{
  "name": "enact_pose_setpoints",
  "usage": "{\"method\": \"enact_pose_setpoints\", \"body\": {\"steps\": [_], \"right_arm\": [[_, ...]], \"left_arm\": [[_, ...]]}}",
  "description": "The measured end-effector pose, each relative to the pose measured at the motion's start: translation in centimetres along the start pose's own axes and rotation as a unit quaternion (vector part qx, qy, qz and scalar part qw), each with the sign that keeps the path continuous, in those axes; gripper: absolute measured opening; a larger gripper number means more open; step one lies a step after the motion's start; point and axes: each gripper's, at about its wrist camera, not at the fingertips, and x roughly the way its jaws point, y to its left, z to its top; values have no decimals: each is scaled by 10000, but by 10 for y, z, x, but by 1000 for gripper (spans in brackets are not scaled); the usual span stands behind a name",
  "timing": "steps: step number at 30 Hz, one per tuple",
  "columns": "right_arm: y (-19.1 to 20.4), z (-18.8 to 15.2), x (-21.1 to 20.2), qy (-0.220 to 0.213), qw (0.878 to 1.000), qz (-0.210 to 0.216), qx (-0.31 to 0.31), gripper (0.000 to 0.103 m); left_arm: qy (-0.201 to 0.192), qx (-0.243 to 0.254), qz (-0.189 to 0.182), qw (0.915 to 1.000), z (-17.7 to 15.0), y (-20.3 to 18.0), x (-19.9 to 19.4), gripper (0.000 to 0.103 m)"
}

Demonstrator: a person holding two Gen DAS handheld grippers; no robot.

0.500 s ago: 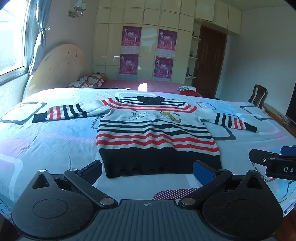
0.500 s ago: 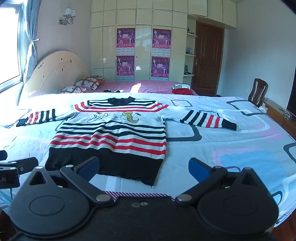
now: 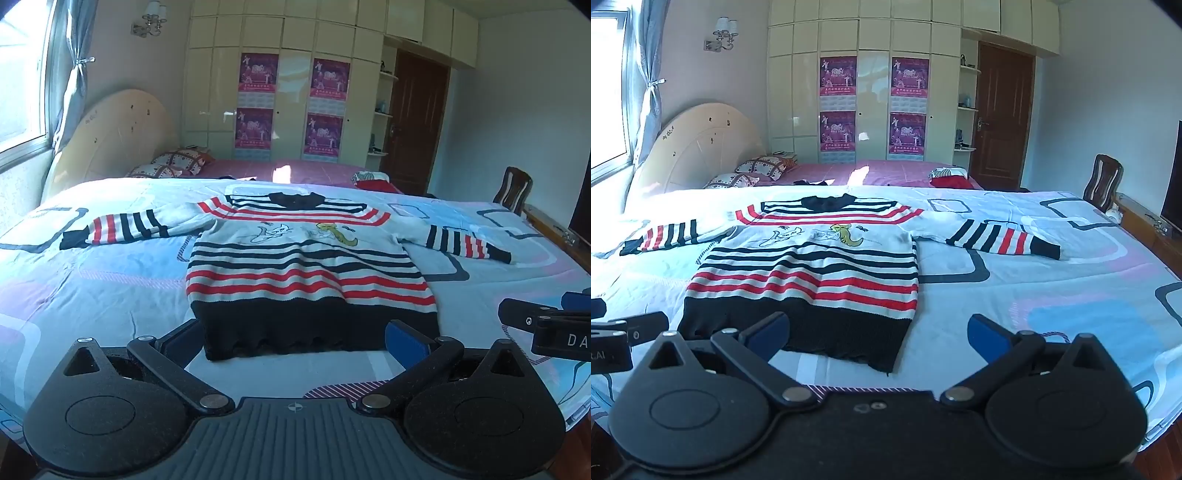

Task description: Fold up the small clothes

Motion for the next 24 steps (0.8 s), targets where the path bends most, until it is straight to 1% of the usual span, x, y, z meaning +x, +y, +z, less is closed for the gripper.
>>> {"method": "enact_pose_setpoints", "body": {"steps": [8, 9, 12, 24], "right_arm": [[6, -4, -1, -17, 10000, 20, 4, 103], [-1, 0, -1, -17, 10000, 26, -2, 103], [-4, 6, 1, -18, 10000, 45, -24, 103], [0, 4, 0, -28, 10000, 23, -8, 103]], "left_arm": [[-10, 25, 10, 10000, 3, -3, 0, 103], [-8, 26, 12, 10000, 3, -2, 0, 103], [-3, 29, 15, 10000, 4, -3, 0, 103], [-17, 36, 13, 10000, 5, -3, -1, 103]]}}
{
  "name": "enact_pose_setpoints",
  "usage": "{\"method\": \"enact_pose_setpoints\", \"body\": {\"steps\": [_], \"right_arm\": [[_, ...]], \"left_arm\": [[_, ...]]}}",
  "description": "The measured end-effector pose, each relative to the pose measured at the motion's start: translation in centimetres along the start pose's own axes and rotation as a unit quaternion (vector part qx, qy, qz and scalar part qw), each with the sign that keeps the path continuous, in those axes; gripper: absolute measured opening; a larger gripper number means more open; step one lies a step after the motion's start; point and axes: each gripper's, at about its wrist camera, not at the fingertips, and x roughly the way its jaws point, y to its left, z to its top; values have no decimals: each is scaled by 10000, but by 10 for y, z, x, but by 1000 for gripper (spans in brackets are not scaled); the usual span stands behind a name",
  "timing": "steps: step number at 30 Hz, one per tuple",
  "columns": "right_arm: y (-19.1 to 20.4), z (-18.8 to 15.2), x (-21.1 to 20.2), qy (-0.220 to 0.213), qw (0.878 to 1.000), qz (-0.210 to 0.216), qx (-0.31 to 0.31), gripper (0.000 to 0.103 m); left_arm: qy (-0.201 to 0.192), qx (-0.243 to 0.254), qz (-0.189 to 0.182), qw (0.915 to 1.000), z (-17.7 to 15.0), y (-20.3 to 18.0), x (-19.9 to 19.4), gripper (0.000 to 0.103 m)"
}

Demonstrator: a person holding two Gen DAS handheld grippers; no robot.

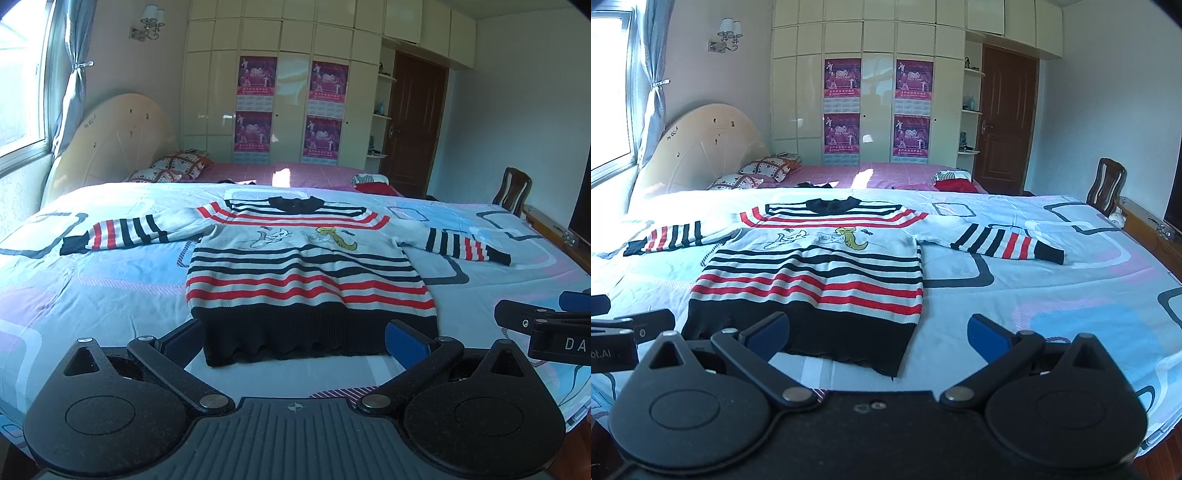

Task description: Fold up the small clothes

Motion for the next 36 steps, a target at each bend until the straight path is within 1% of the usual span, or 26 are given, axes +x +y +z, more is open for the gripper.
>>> {"method": "enact_pose_setpoints", "body": {"steps": [21, 22, 25, 27, 36], "right_arm": [[5, 2, -4, -33, 10000, -20, -7, 103], [10, 6, -7, -36, 10000, -21, -12, 103], [9, 5, -6, -35, 10000, -16, -18, 103], [20, 7, -11, -57, 10000, -13, -46, 103], [21, 8, -12, -61, 10000, -21, -30, 103]], "left_arm": [[-63, -4, -29, 10000, 0, 4, -7, 103], [-72, 5, -25, 10000, 0, 5, -8, 103], [-79, 7, -23, 10000, 0, 5, -8, 103], [-83, 0, -21, 10000, -1, 5, -9, 103], [-91, -12, -2, 10000, -2, 7, -10, 103]]}}
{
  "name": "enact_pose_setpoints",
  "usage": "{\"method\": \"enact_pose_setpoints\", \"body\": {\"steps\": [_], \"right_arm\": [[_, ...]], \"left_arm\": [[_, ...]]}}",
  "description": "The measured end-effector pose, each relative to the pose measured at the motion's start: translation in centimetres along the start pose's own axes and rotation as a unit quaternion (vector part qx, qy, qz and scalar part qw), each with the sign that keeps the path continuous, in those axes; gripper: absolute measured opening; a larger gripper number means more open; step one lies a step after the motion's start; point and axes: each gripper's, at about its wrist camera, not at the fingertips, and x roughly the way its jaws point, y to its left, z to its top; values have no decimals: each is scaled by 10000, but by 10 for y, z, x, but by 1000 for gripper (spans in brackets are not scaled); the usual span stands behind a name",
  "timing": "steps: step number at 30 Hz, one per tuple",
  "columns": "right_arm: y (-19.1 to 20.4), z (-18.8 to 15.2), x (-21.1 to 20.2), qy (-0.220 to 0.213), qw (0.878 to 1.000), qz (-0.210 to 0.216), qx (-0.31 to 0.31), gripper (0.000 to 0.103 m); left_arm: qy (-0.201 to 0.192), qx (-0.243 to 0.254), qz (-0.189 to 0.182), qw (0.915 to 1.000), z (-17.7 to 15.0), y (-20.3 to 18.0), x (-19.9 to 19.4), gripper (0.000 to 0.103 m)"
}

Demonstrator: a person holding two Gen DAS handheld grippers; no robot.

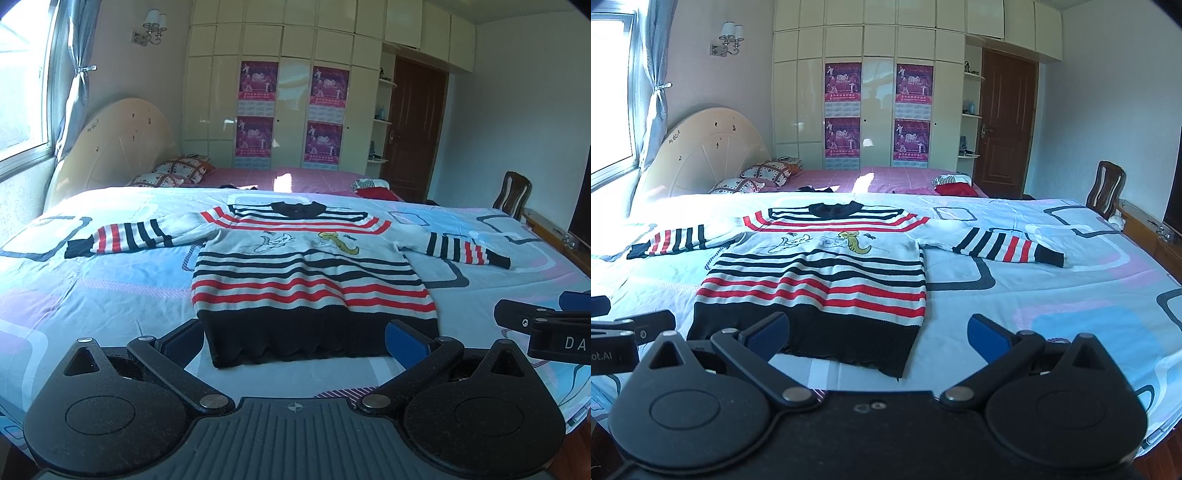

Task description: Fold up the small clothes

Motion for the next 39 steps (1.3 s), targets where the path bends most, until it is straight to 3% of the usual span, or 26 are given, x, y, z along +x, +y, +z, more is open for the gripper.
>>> {"method": "enact_pose_setpoints", "body": {"steps": [13, 24, 28, 36, 39], "right_arm": [[3, 5, -7, -48, 10000, 45, 30, 103], [-8, 0, 6, -70, 10000, 34, 45, 103], [-20, 5, 15, -156, 9998, 28, 142, 103], [-44, 27, 51, -566, 9971, -124, 503, 103], [-54, 40, 74, -638, 9957, -331, 585, 96]], "left_arm": [[-56, 25, 13, 10000, 4, -2, 0, 103], [-10, -42, -75, 10000, 7, -1, 4, 103], [-161, -191, -17, 9997, 17, 6, 9, 103], [-220, -394, -278, 9986, 54, 33, 68, 103], [-182, -470, -503, 9975, 73, 40, 106, 103]]}}
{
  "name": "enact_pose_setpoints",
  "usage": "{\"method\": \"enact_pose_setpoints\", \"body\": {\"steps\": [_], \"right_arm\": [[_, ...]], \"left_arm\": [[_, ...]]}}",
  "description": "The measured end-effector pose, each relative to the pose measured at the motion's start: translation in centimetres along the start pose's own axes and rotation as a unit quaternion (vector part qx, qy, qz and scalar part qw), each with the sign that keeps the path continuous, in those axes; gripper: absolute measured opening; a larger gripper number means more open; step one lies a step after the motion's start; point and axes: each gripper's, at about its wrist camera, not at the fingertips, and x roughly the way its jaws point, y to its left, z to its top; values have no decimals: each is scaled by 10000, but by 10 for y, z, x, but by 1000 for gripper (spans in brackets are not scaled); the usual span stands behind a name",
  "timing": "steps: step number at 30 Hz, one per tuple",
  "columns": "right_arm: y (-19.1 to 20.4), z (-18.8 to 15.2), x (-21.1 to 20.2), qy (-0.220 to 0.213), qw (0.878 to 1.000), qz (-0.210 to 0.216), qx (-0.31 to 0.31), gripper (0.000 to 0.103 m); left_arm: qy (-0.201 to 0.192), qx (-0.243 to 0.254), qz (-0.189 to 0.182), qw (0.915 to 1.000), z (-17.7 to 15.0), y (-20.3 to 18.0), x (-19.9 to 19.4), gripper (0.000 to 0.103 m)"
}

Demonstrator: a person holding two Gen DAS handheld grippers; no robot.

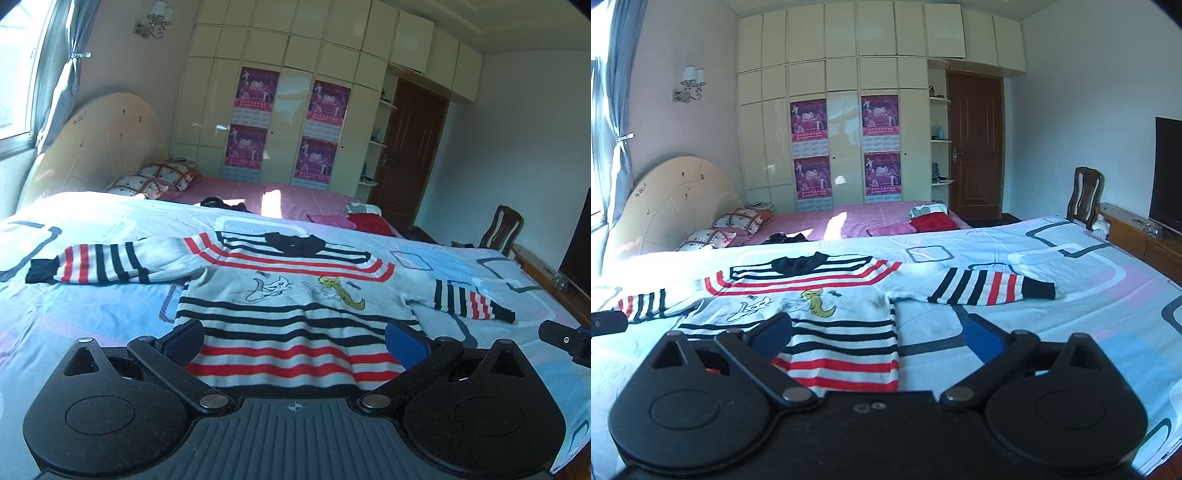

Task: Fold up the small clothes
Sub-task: 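Grasp the black sleeve cuffs with both grippers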

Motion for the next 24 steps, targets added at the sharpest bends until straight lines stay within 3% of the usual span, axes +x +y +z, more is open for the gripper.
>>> {"method": "enact_pose_setpoints", "body": {"steps": [2, 9, 13, 18, 21, 24], "right_arm": [[-6, 7, 18, -27, 9998, -170, 75, 84], [-54, 31, 82, -224, 9948, -880, 454, 73], [-105, 31, 128, -87, 9889, -1171, 907, 57], [-182, 22, 206, 140, 9787, -1323, 1564, 47], [-232, 8, 258, 478, 9658, -1299, 2191, 38], [-267, -7, 295, 688, 9532, -1316, 2634, 37]], "left_arm": [[48, -43, -97, 9999, 11, 4, 27, 103], [66, 115, -15, 9999, 40, -1, 108, 103], [213, 54, 198, 9996, 46, -6, 147, 103], [404, -21, 643, 9971, 40, -15, 195, 103], [525, -129, 1014, 9934, 36, -23, 219, 103], [617, -121, 1254, 9901, 32, -34, 244, 103]]}}
